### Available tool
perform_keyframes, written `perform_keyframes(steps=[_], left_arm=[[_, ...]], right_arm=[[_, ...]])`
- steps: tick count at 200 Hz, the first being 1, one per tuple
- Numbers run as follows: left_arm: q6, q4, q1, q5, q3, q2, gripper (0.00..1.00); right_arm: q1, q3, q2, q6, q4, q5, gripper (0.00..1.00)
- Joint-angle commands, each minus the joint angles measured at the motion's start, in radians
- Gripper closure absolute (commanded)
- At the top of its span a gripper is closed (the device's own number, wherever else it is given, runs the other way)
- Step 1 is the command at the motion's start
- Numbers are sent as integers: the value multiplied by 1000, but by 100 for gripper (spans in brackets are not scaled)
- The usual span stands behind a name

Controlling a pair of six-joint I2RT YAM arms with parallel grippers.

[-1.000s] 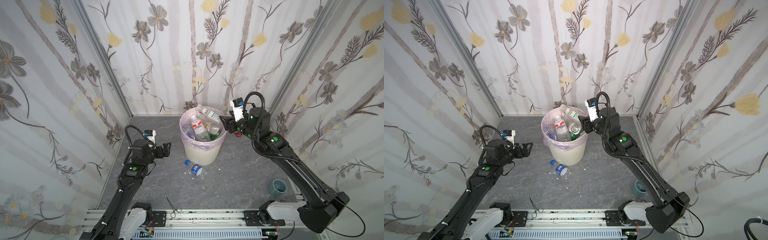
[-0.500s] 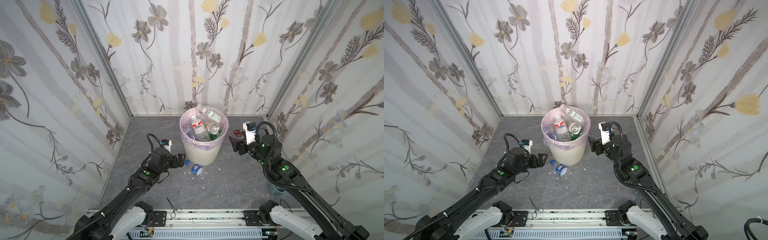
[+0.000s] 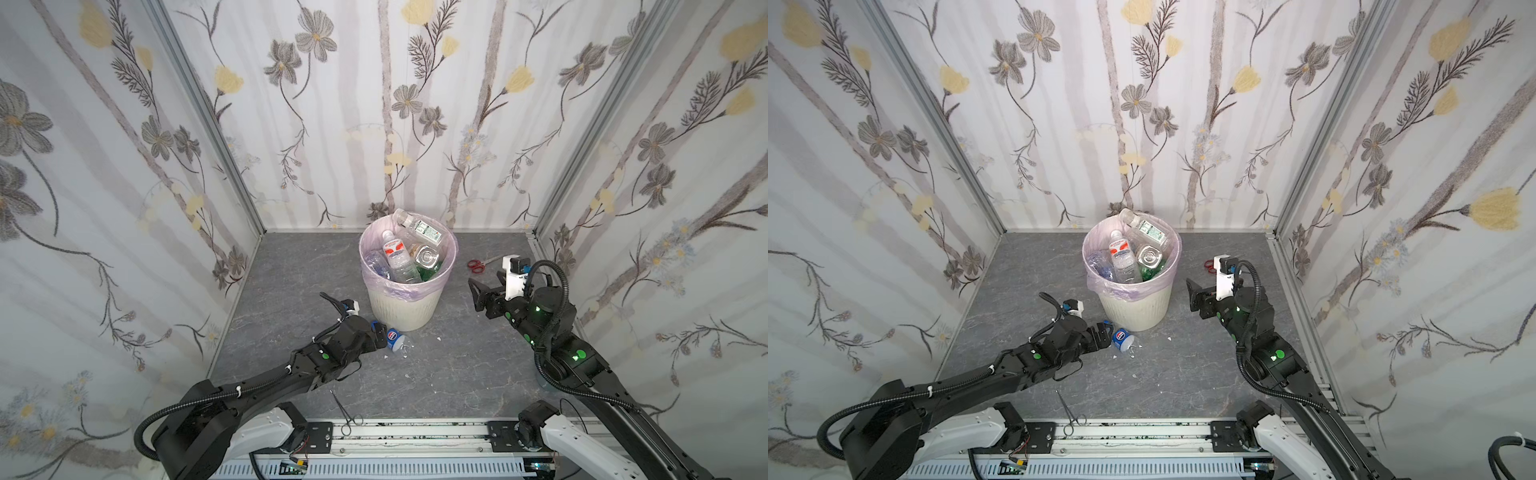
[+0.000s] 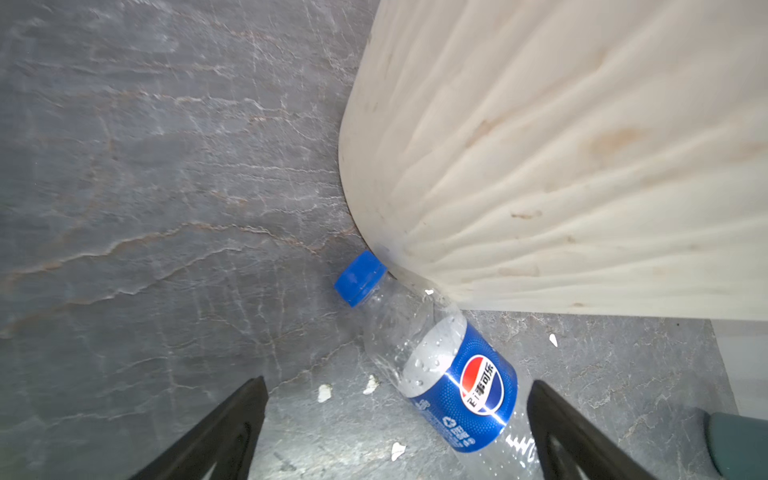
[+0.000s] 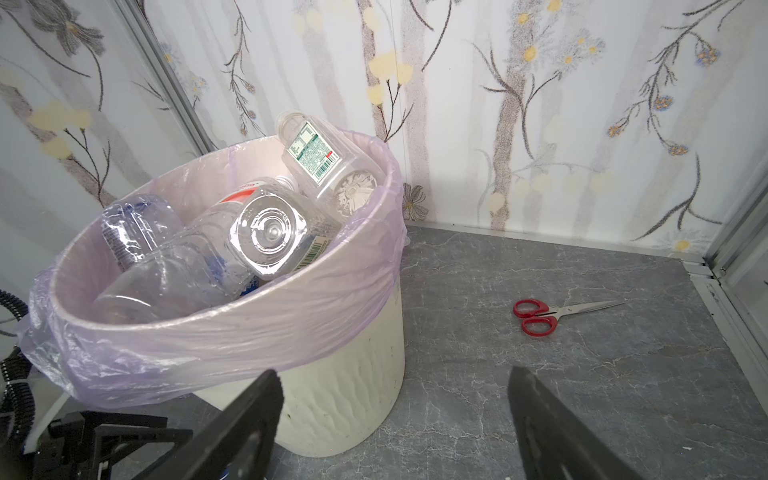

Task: Put the plastic bottles in the bin
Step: 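Draw the right gripper back while the left gripper reaches to the Pepsi bottle, then lower the left gripper around the blue-labelled Pepsi bottle on the floor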

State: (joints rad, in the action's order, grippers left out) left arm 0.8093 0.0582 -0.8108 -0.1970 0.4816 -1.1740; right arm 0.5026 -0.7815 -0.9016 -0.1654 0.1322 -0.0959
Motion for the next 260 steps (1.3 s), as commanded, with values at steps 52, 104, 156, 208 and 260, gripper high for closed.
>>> perform_keyframes(steps=[52,104,156,208,260], left_arm=[[155,191,-92,-71,4,-174,5],[166,189,-125,-63,-6,-240,14],[171,132,-125,-57,-123,-96,29],[98,51,-122,-45,-170,34,33],[94,111,-125,48,-81,7,18]], right_arm=[[-4,21,44,-34,-46,-18,14],[-4,50,61,-39,-46,-19,14],[-7,57,67,-43,-49,-24,13],[-6,60,55,-49,-57,-17,14],[-6,72,52,-61,-59,-13,14]])
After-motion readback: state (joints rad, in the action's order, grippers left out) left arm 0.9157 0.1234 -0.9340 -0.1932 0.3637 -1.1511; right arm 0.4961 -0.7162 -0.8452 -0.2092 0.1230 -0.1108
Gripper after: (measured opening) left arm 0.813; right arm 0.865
